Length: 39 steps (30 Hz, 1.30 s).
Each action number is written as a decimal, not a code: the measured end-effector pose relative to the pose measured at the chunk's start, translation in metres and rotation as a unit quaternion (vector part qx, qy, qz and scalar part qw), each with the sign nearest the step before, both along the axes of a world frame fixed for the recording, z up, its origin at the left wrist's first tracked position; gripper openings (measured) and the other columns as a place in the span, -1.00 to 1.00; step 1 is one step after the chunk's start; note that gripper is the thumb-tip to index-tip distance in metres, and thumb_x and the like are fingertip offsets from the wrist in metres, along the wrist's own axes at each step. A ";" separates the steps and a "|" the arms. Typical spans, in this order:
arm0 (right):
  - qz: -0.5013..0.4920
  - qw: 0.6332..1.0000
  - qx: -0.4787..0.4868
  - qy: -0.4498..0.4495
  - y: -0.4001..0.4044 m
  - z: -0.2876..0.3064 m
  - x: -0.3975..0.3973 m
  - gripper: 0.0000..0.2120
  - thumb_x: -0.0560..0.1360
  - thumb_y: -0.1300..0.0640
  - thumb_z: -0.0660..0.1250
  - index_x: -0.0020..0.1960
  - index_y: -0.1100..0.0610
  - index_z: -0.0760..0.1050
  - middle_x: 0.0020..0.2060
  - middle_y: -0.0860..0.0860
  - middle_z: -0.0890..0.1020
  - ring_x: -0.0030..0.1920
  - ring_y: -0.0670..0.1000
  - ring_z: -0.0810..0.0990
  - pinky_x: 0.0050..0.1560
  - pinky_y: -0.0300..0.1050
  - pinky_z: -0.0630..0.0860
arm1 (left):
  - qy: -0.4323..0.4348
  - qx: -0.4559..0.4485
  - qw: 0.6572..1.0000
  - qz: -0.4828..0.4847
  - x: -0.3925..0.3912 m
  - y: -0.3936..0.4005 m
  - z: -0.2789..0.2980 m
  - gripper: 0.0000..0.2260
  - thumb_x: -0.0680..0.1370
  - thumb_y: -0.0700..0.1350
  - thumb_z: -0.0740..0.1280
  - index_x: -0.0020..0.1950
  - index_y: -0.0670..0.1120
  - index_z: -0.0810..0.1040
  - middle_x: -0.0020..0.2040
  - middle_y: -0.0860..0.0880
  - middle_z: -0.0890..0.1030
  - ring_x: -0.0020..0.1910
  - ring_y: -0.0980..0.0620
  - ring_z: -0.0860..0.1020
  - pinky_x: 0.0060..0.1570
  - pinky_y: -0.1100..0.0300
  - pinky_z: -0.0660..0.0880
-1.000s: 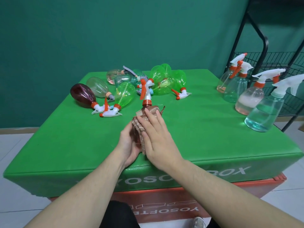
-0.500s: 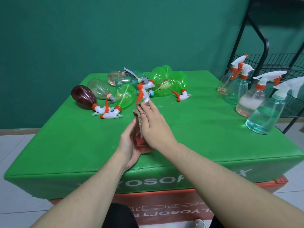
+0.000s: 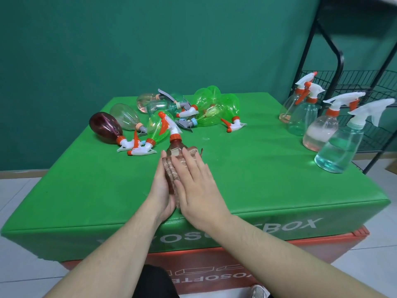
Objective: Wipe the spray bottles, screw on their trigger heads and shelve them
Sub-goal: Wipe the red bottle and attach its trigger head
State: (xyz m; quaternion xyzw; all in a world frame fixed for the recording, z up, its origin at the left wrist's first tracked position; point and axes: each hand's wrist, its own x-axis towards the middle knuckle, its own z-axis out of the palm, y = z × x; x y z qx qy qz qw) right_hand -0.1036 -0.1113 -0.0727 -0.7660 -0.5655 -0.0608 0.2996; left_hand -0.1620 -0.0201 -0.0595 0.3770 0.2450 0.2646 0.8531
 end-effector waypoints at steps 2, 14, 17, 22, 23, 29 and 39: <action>0.009 1.000 -0.008 -0.020 -0.007 -0.005 -0.001 -0.46 0.67 -0.05 -0.10 0.64 -0.03 0.08 0.64 -0.04 -0.03 0.63 0.10 -0.13 0.59 0.22 -0.02 | -0.013 -0.012 1.000 0.003 0.000 0.000 0.001 -0.38 0.60 0.32 0.17 0.10 -0.18 0.75 0.17 -0.23 0.70 0.10 -0.11 0.71 0.17 0.04 0.62; 0.009 0.999 0.014 -0.030 -0.016 -0.007 0.010 -0.47 0.67 -0.02 -0.05 0.63 0.01 0.13 0.64 -0.02 -0.01 0.63 0.10 -0.14 0.58 0.22 0.05 | 0.019 0.019 1.000 -0.015 0.003 0.003 -0.002 -0.45 0.70 0.23 0.10 0.34 -0.17 0.60 0.26 -0.24 0.66 0.29 -0.15 0.63 0.38 -0.04 0.46; 0.017 0.999 0.018 -0.035 -0.010 -0.003 0.015 -0.47 0.66 0.00 -0.04 0.62 0.03 0.16 0.64 0.01 0.05 0.63 0.11 -0.11 0.58 0.19 0.08 | 0.030 0.018 0.999 -0.006 0.004 0.005 -0.006 -0.53 0.72 0.13 0.11 0.39 -0.16 0.57 0.26 -0.20 0.67 0.30 -0.14 0.62 0.27 -0.02 0.52; 0.019 0.999 0.041 0.014 0.004 0.015 0.017 -0.47 0.65 0.01 -0.04 0.60 0.08 0.22 0.62 0.04 0.15 0.63 0.08 -0.01 0.61 0.04 0.00 | 0.026 0.016 0.999 -0.012 0.004 0.006 -0.007 -0.61 0.75 0.04 0.06 0.30 -0.11 0.60 0.22 -0.13 0.70 0.17 -0.03 0.69 -0.06 0.12 0.65; 0.017 0.998 0.046 0.031 0.007 0.020 0.018 -0.48 0.66 0.03 -0.03 0.59 0.09 0.24 0.61 0.05 0.16 0.62 0.07 0.02 0.61 0.01 -0.01 | 0.027 0.021 0.999 -0.019 0.003 0.006 -0.006 -0.61 0.75 0.05 0.05 0.28 -0.07 0.61 0.19 -0.10 0.72 0.11 0.00 0.71 -0.09 0.11 0.65; -0.017 0.991 0.028 0.127 0.027 0.045 0.024 -0.53 0.70 0.04 0.05 0.59 0.05 0.25 0.63 -0.04 0.01 0.57 0.03 0.08 0.58 -0.04 0.05 | 0.029 0.027 0.999 -0.025 0.001 0.006 -0.005 -0.62 0.73 0.11 0.07 0.24 0.02 0.64 0.09 -0.05 0.75 -0.04 -0.04 0.73 -0.09 -0.06 0.60; -0.011 0.996 0.073 0.049 0.019 0.030 0.013 -0.49 0.66 0.05 -0.02 0.54 0.23 0.31 0.53 0.13 0.33 0.54 0.04 0.17 0.59 -0.10 0.03 | 0.016 0.058 0.998 -0.030 0.004 0.001 -0.002 -0.40 0.66 0.36 -0.06 0.41 0.04 0.54 0.27 -0.04 0.68 0.25 0.02 0.65 -0.08 0.12 0.66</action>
